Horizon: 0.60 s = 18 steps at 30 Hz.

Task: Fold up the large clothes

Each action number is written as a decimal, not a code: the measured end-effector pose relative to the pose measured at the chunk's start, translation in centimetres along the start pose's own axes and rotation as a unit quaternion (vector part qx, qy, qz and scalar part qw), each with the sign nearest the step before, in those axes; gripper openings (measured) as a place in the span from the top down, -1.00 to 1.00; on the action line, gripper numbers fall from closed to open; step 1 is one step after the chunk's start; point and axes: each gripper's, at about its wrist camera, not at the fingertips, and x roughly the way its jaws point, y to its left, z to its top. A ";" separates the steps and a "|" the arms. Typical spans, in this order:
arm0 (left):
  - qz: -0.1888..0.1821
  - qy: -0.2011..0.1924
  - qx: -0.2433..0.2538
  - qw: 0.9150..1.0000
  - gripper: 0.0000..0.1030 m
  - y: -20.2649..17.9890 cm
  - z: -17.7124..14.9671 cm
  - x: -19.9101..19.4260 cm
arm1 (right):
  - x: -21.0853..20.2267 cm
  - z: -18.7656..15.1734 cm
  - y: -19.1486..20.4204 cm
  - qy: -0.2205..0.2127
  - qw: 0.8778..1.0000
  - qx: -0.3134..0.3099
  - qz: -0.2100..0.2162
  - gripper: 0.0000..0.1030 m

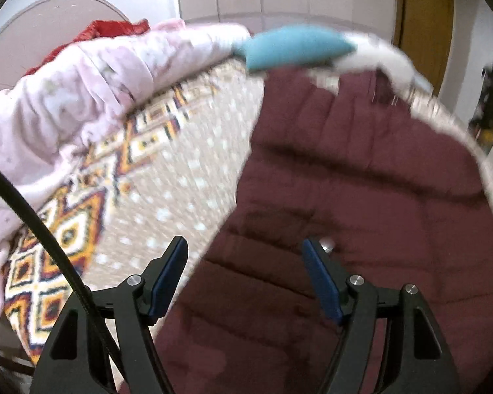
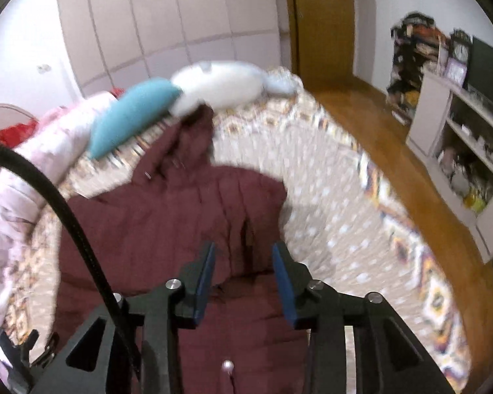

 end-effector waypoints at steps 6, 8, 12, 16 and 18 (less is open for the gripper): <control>0.001 -0.111 0.029 0.993 -0.40 0.9 6.1 -13.1 | -12.0 6.5 0.7 -0.048 0.998 0.008 0.033 0.22; 0.004 -0.144 0.044 0.989 -0.40 0.9 8.2 -17.2 | -16.5 9.1 1.5 -0.080 0.996 0.002 0.030 0.22; 0.007 -0.179 0.066 0.982 -0.45 0.8 12.5 -22.8 | -25.6 14.5 3.6 -0.155 0.988 -0.002 0.012 -0.01; -0.007 -0.180 0.050 0.982 -0.48 1.0 15.2 -23.3 | -33.1 19.9 6.4 -0.223 0.975 -0.008 -0.015 -0.21; -0.010 -0.172 0.046 0.984 -0.48 0.8 15.5 -21.6 | -35.4 22.4 8.1 -0.247 0.969 -0.002 -0.032 -0.28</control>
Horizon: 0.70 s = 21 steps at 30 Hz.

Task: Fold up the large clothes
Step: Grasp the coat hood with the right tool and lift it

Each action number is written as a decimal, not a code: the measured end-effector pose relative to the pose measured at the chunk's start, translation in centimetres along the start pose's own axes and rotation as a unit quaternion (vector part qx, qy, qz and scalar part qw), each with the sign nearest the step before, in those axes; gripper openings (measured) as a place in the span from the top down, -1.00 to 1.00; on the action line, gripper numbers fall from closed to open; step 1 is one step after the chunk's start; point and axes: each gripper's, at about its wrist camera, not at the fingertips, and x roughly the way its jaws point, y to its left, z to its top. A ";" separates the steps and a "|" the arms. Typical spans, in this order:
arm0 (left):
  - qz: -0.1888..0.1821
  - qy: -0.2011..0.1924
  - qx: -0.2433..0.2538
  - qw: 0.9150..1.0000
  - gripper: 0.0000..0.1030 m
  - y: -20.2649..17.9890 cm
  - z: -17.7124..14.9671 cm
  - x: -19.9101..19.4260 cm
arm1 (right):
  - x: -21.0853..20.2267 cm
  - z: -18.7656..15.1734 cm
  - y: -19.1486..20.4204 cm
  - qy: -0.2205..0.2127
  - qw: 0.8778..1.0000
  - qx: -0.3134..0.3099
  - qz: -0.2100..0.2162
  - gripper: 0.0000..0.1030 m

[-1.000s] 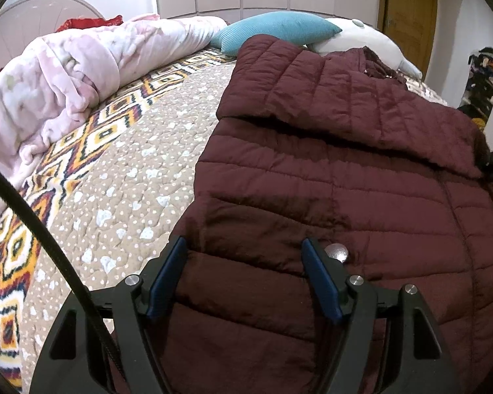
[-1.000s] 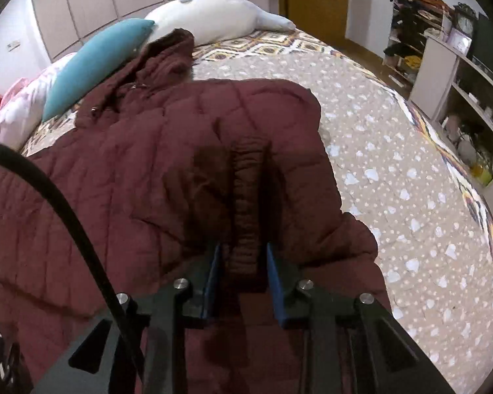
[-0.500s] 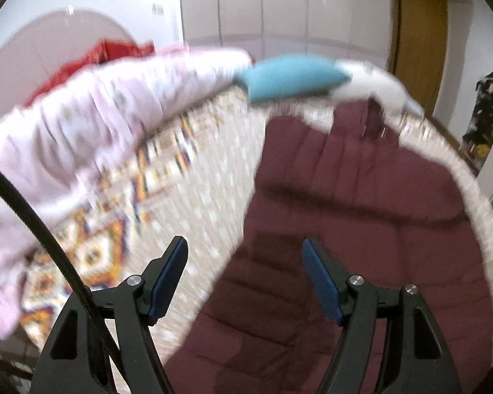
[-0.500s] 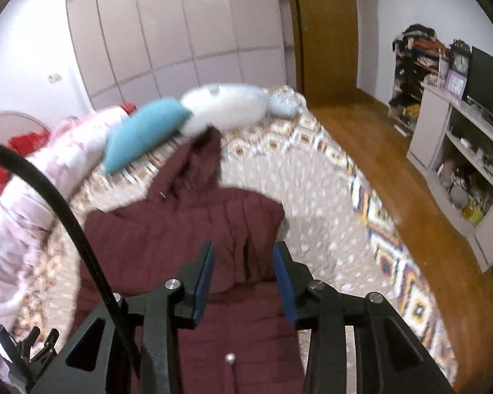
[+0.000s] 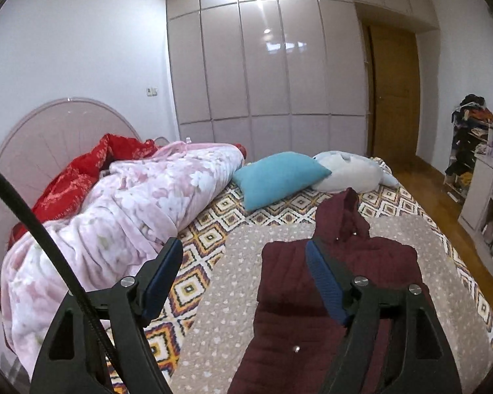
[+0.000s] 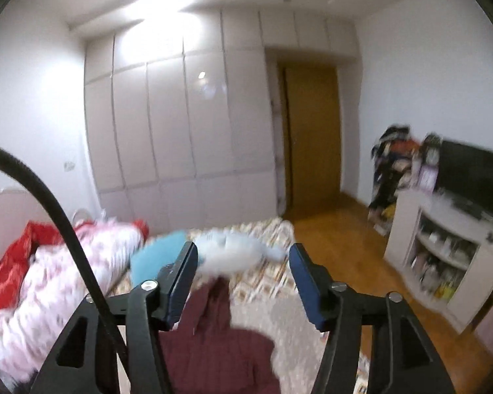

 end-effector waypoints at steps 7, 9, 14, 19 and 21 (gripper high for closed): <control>-0.026 0.101 -0.032 0.994 -0.48 -2.1 -8.0 11.4 | 8.2 -1.6 5.5 0.033 0.999 -0.013 0.019 -0.42; -0.023 0.134 -0.032 0.990 -0.48 -3.0 -11.6 15.1 | 14.0 -4.9 6.7 0.088 0.996 -0.022 0.022 -0.42; -0.017 0.185 -0.028 0.982 -0.48 -5.4 -18.6 22.5 | 29.4 -16.1 9.6 0.220 0.974 -0.011 0.053 -0.23; -0.020 0.204 -0.055 0.977 -0.48 -6.3 -23.5 27.5 | 41.2 -26.7 11.8 0.297 0.950 0.025 0.097 -0.18; -0.023 0.192 -0.048 0.980 -0.48 -6.4 -24.2 27.8 | 44.6 -30.4 12.6 0.312 0.944 0.034 0.104 -0.18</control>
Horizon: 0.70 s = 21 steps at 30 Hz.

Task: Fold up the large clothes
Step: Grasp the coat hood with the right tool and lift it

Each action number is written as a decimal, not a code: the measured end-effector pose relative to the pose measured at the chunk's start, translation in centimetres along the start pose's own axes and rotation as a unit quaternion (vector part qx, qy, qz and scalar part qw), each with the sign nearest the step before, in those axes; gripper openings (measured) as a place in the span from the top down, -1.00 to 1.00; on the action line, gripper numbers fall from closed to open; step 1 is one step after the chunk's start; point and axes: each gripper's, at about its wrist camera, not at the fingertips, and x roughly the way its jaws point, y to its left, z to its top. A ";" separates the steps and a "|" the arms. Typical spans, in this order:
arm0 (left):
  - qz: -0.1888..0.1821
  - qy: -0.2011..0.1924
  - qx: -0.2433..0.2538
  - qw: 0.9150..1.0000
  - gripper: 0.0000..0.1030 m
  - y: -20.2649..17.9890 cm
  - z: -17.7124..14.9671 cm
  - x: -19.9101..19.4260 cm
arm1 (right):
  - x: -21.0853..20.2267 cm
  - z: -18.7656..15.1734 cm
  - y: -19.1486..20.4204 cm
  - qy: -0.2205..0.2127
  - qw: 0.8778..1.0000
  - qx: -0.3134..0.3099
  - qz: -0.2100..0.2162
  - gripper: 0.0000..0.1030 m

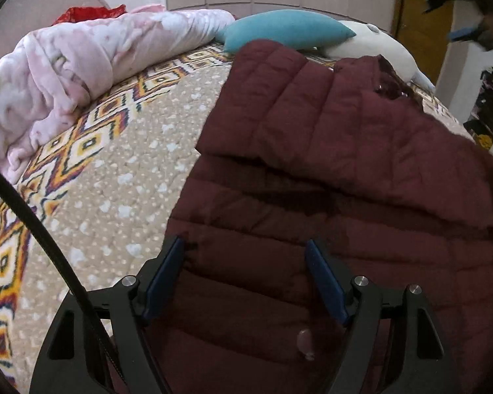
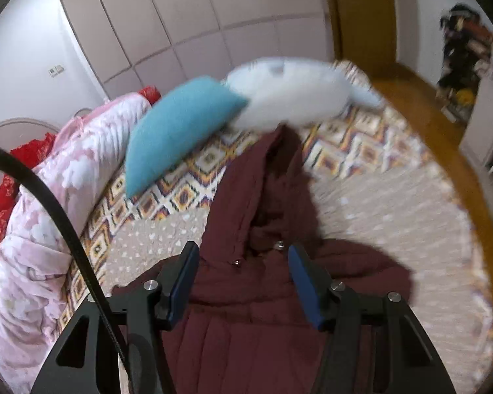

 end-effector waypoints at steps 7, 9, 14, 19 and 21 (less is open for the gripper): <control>-0.028 -0.015 0.011 0.999 -0.76 -0.4 -0.3 0.6 | 12.8 0.4 -2.5 0.018 0.998 0.051 0.011 -0.18; -0.033 -0.016 0.008 0.999 -0.76 -0.3 -0.3 0.6 | 14.9 0.9 -2.9 0.020 0.997 0.068 0.021 -0.18; -0.035 -0.017 0.007 0.999 -0.78 -0.3 -0.4 0.6 | 18.9 2.1 -3.7 0.018 0.995 0.097 0.024 -0.16; -0.034 -0.016 0.009 0.999 -0.81 -0.4 -0.4 0.6 | 20.4 2.9 -3.9 0.009 0.993 0.110 0.028 0.36; -0.033 -0.016 0.010 0.999 -0.82 -0.4 -0.4 0.6 | 20.5 3.5 -3.3 0.008 0.995 0.096 0.028 0.70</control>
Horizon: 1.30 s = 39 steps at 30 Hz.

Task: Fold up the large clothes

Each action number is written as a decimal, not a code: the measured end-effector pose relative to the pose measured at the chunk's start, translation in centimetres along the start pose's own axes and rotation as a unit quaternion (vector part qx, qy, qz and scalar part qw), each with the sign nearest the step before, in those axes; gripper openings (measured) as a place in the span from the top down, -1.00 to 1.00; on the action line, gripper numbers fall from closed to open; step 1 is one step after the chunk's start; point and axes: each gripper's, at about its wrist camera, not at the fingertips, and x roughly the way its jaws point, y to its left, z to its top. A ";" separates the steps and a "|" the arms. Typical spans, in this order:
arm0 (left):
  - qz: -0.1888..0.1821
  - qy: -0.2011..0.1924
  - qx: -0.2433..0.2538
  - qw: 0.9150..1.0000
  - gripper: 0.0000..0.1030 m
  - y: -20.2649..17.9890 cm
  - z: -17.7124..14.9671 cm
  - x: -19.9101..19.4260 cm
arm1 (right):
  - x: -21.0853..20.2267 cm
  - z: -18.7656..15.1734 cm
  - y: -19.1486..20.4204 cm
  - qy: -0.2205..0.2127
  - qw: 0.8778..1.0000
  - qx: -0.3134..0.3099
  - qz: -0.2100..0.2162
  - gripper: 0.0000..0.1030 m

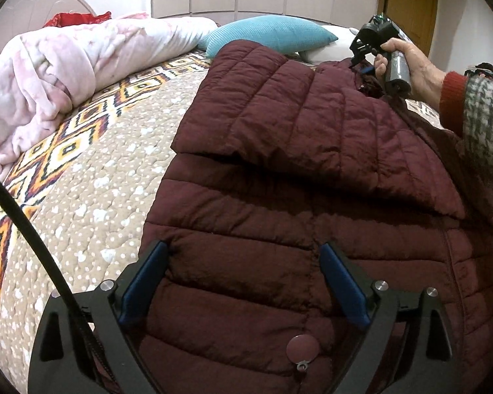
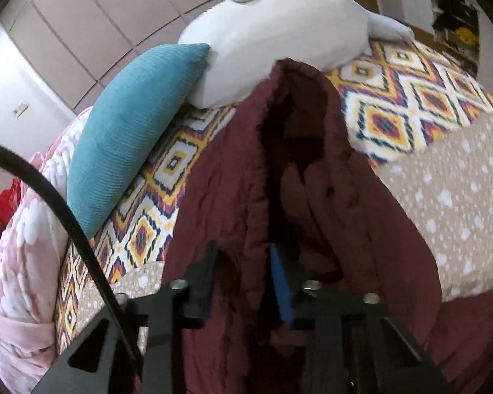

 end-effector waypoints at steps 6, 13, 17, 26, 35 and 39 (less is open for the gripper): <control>-0.005 0.003 0.002 1.000 -0.86 0.0 0.1 0.3 | -3.9 -0.2 2.5 -0.016 0.999 -0.042 0.027 0.88; -0.015 0.004 -0.003 1.000 -0.87 0.3 0.3 0.4 | -16.2 -6.9 5.3 -0.017 0.989 -0.129 0.077 0.89; -0.030 0.001 -0.014 0.999 -0.87 0.7 0.5 0.3 | -21.6 -14.3 4.4 0.005 0.982 -0.157 0.101 0.90; -0.045 -0.003 -0.026 0.999 -0.87 1.1 0.5 0.2 | -24.4 -31.1 -1.3 0.103 0.969 -0.211 0.074 0.97; -0.045 -0.003 -0.026 0.999 -0.88 1.0 0.5 0.2 | -34.6 -26.1 -2.6 -0.051 0.973 -0.224 0.017 -0.47; -0.046 -0.002 -0.026 0.999 -0.88 1.0 0.5 0.3 | -32.2 -23.3 1.7 -0.097 0.963 -0.253 0.001 -0.47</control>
